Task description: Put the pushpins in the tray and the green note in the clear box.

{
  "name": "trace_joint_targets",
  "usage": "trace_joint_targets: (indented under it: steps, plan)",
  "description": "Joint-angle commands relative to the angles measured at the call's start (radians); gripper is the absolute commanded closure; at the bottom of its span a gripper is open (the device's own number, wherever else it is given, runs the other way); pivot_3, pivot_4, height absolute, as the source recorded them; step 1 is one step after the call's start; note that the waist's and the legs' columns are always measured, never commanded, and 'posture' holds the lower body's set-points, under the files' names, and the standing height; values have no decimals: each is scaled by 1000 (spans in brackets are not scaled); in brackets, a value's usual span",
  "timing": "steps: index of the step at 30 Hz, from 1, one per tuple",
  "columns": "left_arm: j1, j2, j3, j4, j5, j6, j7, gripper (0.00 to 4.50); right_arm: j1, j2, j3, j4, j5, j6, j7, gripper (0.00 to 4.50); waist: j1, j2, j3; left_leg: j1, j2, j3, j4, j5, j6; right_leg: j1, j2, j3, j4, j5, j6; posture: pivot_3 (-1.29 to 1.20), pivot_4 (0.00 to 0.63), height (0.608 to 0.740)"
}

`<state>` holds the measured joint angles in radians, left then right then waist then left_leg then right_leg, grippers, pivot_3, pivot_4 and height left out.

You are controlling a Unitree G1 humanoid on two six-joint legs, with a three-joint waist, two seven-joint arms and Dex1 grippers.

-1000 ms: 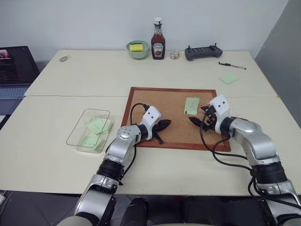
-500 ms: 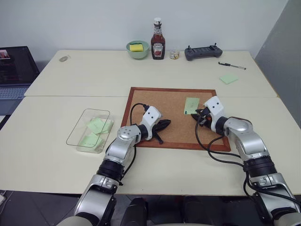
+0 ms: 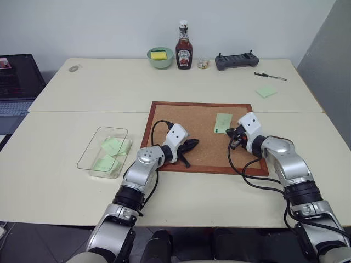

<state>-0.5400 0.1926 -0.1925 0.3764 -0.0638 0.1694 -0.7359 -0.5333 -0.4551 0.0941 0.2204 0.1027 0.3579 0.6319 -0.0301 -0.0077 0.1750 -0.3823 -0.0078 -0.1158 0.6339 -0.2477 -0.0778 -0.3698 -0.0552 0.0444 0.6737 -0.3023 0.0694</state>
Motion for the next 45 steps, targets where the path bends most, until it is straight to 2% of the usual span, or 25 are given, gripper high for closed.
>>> trace_joint_targets:
  steps: [1, 12, 17, 21, 25, 36, 37, 38, 40, 43, 45]
  plan:
    - [32, -7, -38, 39, 23, 30, -2, 4500, -24, 9, -47, -127, 68, -4, 33, 4471, -1, 0, 0, 0, 0, 0, 0, 0, 0, 0, 0, 0, 0, 0, 0, 0, 150, 740]
    - [36, -3, -43, 41, 28, 31, -3, 4500, -1, -37, -106, -298, 145, 103, 51, 4471, 1, 0, 0, 0, 0, 0, 0, 0, 0, 0, 0, 0, 0, 0, 0, 0, 150, 740]
    - [38, -4, -45, 41, 26, 30, -3, 4500, 98, -156, -203, -400, 167, 171, 58, 4471, 6, 0, 0, -1, 0, 0, 0, 0, 0, 0, 0, 0, -1, 0, 0, 0, 150, 740]
    - [35, -3, -50, 50, 27, 22, -7, 4500, 265, -319, -282, -451, 141, 172, 114, 4471, 7, 0, 0, -1, 0, -1, -3, 0, 0, 1, 0, -1, -3, 0, 0, 0, 150, 740]
    - [28, -5, -55, 62, 28, 15, -11, 4500, 380, -416, -322, -461, 116, 165, 130, 4471, 3, 2, -1, 1, 0, 1, -4, 0, 0, 1, 0, 0, -4, 0, 0, 0, 150, 740]
    - [13, -16, -62, 85, 35, 1, -19, 4500, 419, -440, -259, -404, 23, 149, 82, 4471, 7, 3, -2, 0, 0, 1, -4, 0, 0, 5, 0, 0, -11, 1, 3, 0, 150, 740]
    - [14, -15, -61, 84, 36, 0, -19, 4500, 418, -441, -257, -400, 19, 152, 82, 4260, 7, 3, -2, 1, 0, 1, -4, 0, 0, 5, 0, 0, -11, 1, 3, 0, 150, 740]
    - [16, -14, -61, 83, 36, 0, -19, 4500, 417, -441, -257, -397, 16, 153, 82, 4260, 7, 3, -2, 1, 0, 1, -4, 0, 0, 5, 0, 0, -11, 1, 3, 0, 150, 740]
    - [19, -14, -59, 82, 38, 0, -19, 4500, 414, -445, -256, -391, 6, 153, 81, 3844, 7, 3, -2, 1, 0, 1, -4, 0, 0, 5, 0, 0, -11, 1, 3, 0, 150, 740]
    - [21, -15, -57, 79, 39, 1, -19, 4500, 413, -447, -261, -391, 2, 155, 84, 3185, 7, 3, -2, 1, 0, 1, -4, 0, 0, 5, 0, 0, -11, 1, 3, 0, 150, 740]
    - [23, -15, -57, 78, 40, 2, -19, 4500, 413, -445, -269, -395, 3, 160, 85, 2589, 7, 3, -2, 1, 0, 1, -4, 0, 0, 5, 0, 0, -11, 1, 3, 0, 150, 740]
